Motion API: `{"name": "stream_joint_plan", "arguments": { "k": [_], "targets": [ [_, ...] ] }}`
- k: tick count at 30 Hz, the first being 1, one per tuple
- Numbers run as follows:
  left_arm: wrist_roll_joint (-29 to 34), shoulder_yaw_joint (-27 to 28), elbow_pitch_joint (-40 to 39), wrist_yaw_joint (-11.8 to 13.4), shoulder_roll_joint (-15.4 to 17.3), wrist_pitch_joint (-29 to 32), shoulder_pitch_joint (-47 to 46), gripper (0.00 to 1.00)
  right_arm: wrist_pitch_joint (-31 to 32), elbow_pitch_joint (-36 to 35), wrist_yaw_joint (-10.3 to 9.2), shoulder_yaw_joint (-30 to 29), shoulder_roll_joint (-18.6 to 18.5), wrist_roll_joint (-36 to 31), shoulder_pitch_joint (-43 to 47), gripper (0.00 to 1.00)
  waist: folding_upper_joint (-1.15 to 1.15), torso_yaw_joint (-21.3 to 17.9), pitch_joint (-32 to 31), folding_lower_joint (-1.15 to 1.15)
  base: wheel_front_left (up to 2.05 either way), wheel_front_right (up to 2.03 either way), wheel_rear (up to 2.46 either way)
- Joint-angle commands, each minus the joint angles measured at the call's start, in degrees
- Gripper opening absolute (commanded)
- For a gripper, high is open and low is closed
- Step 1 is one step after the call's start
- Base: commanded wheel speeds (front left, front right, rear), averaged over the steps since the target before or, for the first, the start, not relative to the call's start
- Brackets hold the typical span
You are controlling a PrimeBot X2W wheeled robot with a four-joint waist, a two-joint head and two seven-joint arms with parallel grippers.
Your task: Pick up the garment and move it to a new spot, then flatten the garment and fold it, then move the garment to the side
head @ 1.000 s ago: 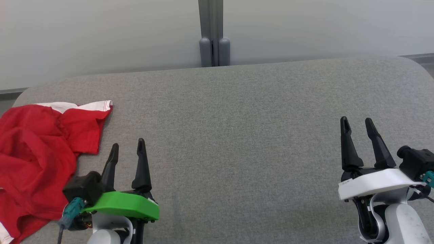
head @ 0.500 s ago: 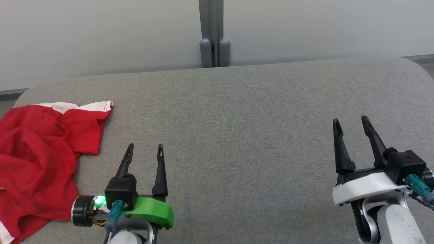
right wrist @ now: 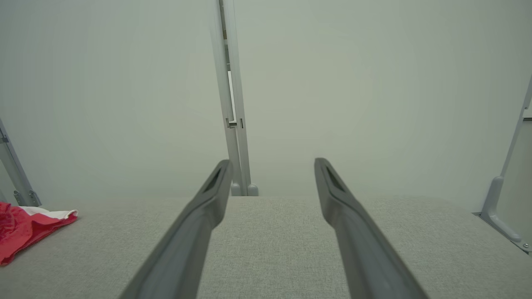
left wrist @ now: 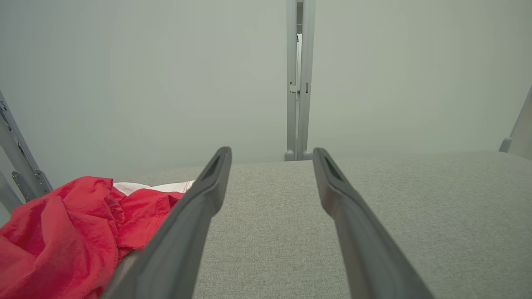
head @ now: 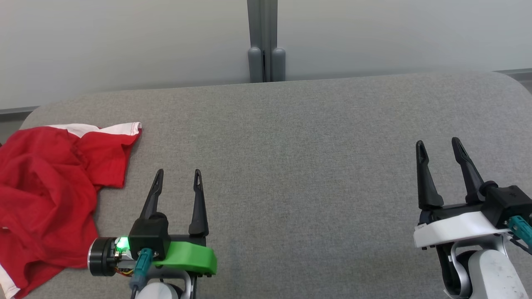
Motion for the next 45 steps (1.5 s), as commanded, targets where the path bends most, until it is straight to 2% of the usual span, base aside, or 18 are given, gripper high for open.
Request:
{"name": "stream_joint_plan", "arguments": {
  "k": [1,6,14,18,24,32,35,39,45],
  "targets": [
    [0.4,0.4,-0.7,-0.3,-0.1,-0.6,0.4,1.0,-0.6,-0.6,0.0,-0.3,-0.3,0.1,0.2,1.0,0.0,0.0,0.0,0.0,0.0,0.0,0.0],
    [0.0,3.6,-1.8,-2.2,-2.0,-1.1,2.0,1.0,-1.2,-0.2,0.0,0.6,-0.3,1.7,0.7,1.0,0.0,0.0,-0.1,0.0,0.0,0.0,0.0],
    [0.4,9.4,0.5,-10.1,-6.3,-2.1,4.9,1.0,-2.1,1.4,0.0,2.3,-0.3,1.6,1.6,1.0,0.0,0.0,-0.1,0.0,0.0,0.0,0.0],
    [-1.1,12.6,3.5,-15.0,-8.5,-2.6,5.9,1.0,-2.7,2.5,0.01,3.1,-0.3,2.8,1.6,1.0,0.0,-0.1,-0.2,0.0,0.0,0.0,0.0],
    [1.5,14.6,5.7,-18.2,-9.3,-3.1,6.0,1.0,-3.1,3.1,0.0,3.4,-0.3,3.7,1.6,1.0,0.0,0.0,-0.1,0.0,0.0,0.0,0.0],
    [3.5,13.9,5.8,-17.9,-9.3,-4.0,5.4,1.0,-4.0,3.2,0.0,3.6,-0.3,1.4,2.3,1.0,0.0,0.4,-0.2,0.0,0.0,0.0,0.0],
    [2.8,14.0,6.0,-17.6,-9.3,-3.8,5.2,1.0,-3.9,3.3,0.0,3.6,-0.3,2.5,2.3,1.0,0.0,1.1,-0.2,0.0,0.0,0.0,0.0],
    [2.5,14.3,6.3,-17.0,-9.3,-3.8,5.1,1.0,-3.9,3.7,0.0,4.3,-0.3,2.7,2.9,1.0,0.0,3.7,-0.2,0.0,0.0,0.0,0.0],
    [3.8,16.2,7.5,-14.4,-9.3,-3.8,5.3,1.0,-3.9,4.5,0.0,5.6,-0.3,3.4,3.2,1.0,0.0,9.4,-0.7,0.0,0.0,0.0,0.0]
  ]
}}
